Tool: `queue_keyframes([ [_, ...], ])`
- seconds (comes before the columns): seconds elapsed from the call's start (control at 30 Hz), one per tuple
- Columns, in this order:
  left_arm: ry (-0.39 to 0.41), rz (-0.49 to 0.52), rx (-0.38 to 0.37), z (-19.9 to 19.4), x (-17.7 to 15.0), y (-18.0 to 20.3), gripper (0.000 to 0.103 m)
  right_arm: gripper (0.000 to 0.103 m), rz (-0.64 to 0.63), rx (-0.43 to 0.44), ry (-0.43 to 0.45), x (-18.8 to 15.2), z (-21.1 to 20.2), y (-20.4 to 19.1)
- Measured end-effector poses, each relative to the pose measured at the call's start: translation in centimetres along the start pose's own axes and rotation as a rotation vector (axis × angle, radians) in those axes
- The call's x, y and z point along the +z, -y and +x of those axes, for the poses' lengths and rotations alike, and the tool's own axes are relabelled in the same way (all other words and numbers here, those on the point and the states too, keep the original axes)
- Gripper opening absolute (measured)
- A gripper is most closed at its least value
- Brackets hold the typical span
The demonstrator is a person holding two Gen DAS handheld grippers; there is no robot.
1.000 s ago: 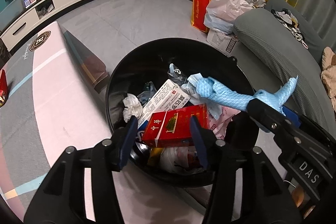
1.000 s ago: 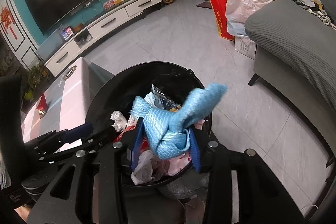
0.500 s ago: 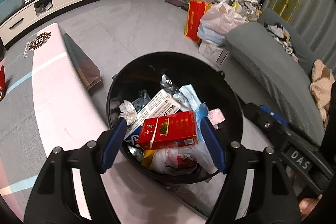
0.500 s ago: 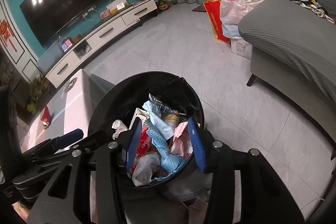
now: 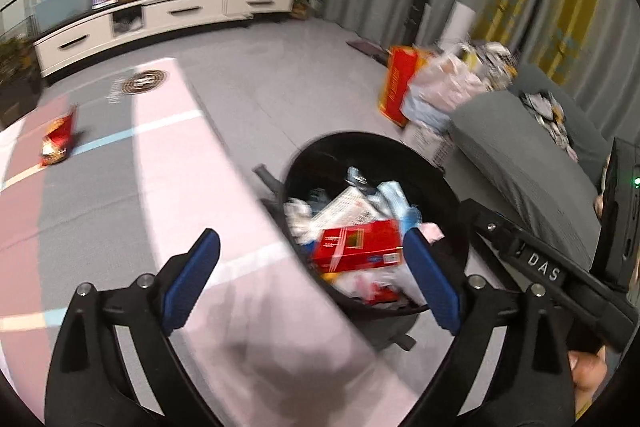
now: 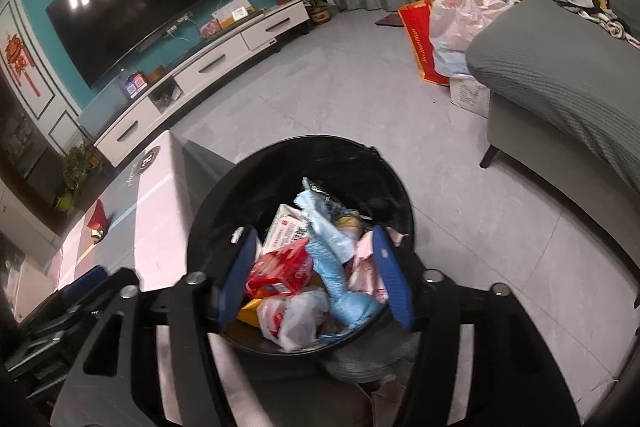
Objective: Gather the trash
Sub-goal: 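Move the left tool toward the blue face mask while the right tool approaches the red chip bag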
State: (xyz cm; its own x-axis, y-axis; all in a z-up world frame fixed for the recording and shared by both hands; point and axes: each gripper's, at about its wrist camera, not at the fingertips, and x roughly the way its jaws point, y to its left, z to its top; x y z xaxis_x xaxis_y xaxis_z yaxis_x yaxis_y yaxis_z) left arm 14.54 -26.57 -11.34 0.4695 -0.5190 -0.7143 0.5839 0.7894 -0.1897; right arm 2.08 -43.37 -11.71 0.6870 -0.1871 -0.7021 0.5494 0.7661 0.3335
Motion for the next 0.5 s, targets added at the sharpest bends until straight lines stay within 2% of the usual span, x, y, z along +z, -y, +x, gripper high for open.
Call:
queue_keyframes([
  [0.1, 0.025, -0.067, 0.045, -2.0, -0.9, -3.3, 0.093, 0.067, -0.021, 0.030, 0.018, -0.3, -0.4, -1.4],
  [0.3, 0.068, -0.106, 0.172, -5.5, -2.5, -9.0, 0.095, 0.077, -0.120, 0.106, 0.018, -1.4, -0.2, -6.5],
  [0.5, 0.087, -0.196, 0.266, -8.7, -4.7, -16.5, 0.095, 0.082, -0.311, 0.177, -0.024, -4.2, 0.8, -13.9],
])
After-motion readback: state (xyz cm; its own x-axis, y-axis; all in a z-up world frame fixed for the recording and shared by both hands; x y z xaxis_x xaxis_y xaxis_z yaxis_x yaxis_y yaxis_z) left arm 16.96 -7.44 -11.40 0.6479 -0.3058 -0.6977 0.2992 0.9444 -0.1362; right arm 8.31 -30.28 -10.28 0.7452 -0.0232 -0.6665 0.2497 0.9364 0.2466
